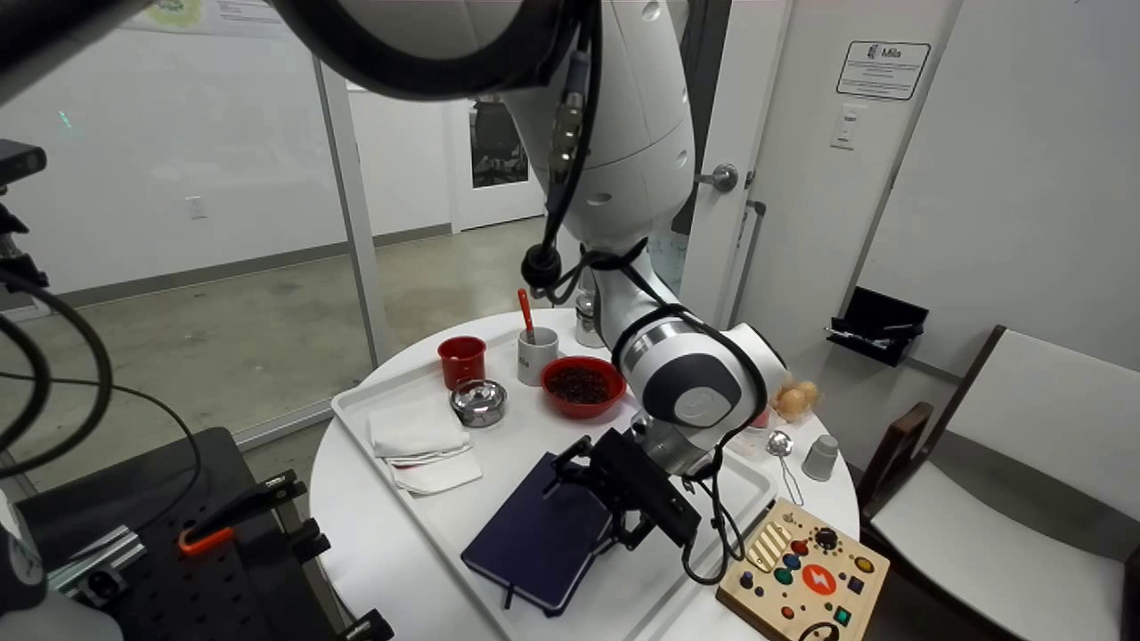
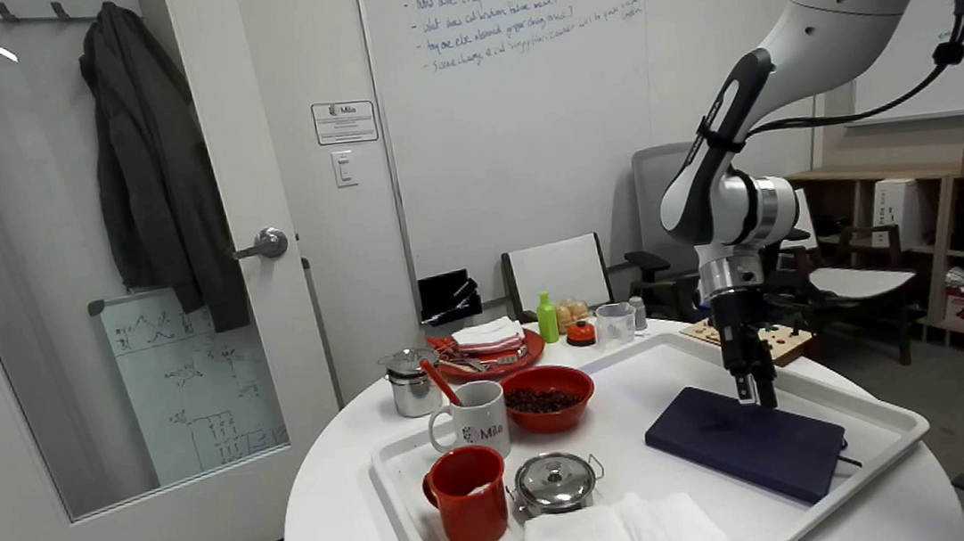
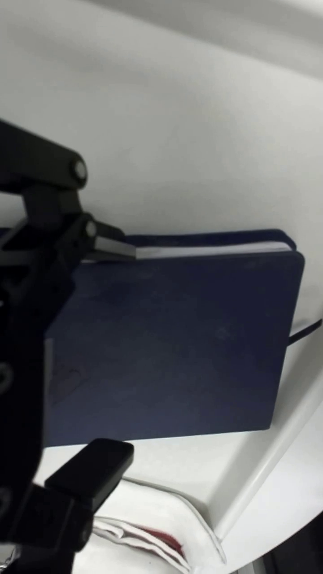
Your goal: Open the blue book
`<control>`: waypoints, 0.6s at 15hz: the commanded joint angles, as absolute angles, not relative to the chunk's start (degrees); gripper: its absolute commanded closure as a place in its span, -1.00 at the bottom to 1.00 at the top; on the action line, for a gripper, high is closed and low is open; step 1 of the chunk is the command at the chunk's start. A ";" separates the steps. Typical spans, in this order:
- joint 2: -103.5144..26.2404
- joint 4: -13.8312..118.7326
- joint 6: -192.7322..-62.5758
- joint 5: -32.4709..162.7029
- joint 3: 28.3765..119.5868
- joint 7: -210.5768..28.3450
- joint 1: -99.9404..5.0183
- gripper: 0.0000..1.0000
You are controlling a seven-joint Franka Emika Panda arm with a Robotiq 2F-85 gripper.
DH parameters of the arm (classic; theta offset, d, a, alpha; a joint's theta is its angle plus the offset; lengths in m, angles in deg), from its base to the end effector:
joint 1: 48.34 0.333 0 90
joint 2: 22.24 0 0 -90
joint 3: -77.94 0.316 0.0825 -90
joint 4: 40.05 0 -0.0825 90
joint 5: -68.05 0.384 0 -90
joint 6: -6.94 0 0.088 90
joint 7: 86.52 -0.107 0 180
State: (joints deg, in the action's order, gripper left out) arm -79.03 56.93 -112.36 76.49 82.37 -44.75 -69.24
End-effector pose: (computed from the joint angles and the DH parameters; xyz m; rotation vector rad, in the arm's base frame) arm 0.5464 -0.1515 -0.0068 -2.6005 -0.4124 0.5963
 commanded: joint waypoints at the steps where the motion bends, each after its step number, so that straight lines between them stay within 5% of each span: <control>1: -76.63 59.14 -113.15 76.64 82.58 -44.49 -68.64 -1.00; 9: -72.84 62.77 -114.65 75.56 82.87 -43.75 -66.96 -1.00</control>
